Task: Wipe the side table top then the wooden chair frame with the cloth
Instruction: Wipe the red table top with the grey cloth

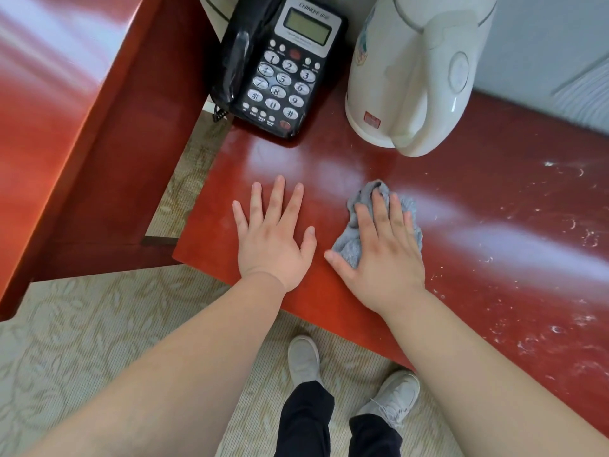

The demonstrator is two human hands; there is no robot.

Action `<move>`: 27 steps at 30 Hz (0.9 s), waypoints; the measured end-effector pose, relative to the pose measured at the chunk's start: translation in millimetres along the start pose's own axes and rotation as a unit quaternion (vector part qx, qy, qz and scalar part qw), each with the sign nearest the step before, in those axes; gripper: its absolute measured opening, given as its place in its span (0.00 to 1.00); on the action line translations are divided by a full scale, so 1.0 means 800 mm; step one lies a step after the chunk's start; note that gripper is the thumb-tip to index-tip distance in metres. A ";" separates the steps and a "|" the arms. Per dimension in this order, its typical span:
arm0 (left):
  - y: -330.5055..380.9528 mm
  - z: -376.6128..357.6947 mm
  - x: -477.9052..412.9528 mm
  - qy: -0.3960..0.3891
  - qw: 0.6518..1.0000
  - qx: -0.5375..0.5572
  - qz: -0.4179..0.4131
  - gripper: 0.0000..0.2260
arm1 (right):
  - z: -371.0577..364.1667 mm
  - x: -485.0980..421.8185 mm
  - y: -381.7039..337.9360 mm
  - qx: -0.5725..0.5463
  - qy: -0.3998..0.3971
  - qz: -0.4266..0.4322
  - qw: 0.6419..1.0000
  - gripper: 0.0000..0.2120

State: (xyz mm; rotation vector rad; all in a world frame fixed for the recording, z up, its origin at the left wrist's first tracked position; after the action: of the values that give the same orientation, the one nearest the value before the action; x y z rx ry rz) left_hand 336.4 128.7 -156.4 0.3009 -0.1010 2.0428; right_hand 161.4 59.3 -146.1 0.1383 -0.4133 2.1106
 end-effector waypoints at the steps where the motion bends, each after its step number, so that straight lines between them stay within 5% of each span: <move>1: 0.000 0.000 0.000 0.001 1.000 0.001 -0.001 0.33 | 0.003 -0.012 -0.002 -0.005 0.003 -0.008 1.000 0.46; 10: 0.001 0.001 0.000 0.002 1.000 -0.001 -0.001 0.33 | -0.007 0.042 0.000 0.024 -0.012 0.003 1.000 0.47; 17: 0.000 -0.001 0.001 0.006 1.000 -0.001 -0.001 0.33 | 0.007 -0.040 -0.007 0.014 0.002 -0.006 1.000 0.45; 24: 0.000 0.000 0.000 0.003 1.000 -0.005 -0.001 0.33 | -0.023 0.080 -0.006 0.039 -0.039 0.160 0.986 0.45; 27: 0.000 0.000 -0.001 0.005 1.000 -0.002 0.001 0.33 | -0.014 0.039 0.016 0.044 -0.013 0.112 0.993 0.47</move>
State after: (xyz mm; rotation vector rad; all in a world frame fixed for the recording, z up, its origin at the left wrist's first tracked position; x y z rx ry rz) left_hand 336.6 128.4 -156.8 0.2892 -0.0989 2.0456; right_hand 134.3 81.3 -151.6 0.1774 -0.3645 2.3507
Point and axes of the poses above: each hand's wrist, its own x-axis away from the middle knuckle, its own z-axis out of the back of the hand, y = z × x, the point moved 6 cm from there along -x, towards the middle knuckle
